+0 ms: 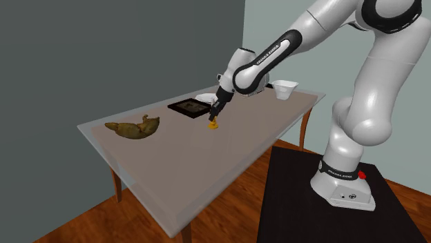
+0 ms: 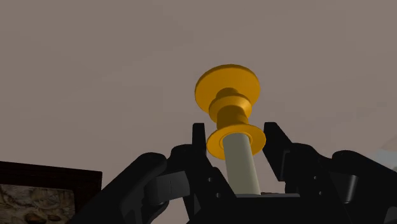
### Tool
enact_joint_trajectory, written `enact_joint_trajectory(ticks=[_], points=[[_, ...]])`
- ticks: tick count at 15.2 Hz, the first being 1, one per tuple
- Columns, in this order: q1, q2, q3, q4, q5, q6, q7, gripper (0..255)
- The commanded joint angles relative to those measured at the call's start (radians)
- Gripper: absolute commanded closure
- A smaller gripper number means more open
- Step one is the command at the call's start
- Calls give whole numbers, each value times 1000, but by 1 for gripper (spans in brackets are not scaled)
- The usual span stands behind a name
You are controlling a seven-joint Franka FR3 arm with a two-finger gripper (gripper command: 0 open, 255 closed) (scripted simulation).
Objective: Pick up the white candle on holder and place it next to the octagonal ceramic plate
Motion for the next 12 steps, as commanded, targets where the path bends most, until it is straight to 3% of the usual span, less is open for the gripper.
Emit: enact_joint_trajectory(ticks=[1, 12], points=[[-7, -24, 3, 6, -18, -30, 14, 255], [-30, -117, 19, 75, -76, -190, 66, 255]])
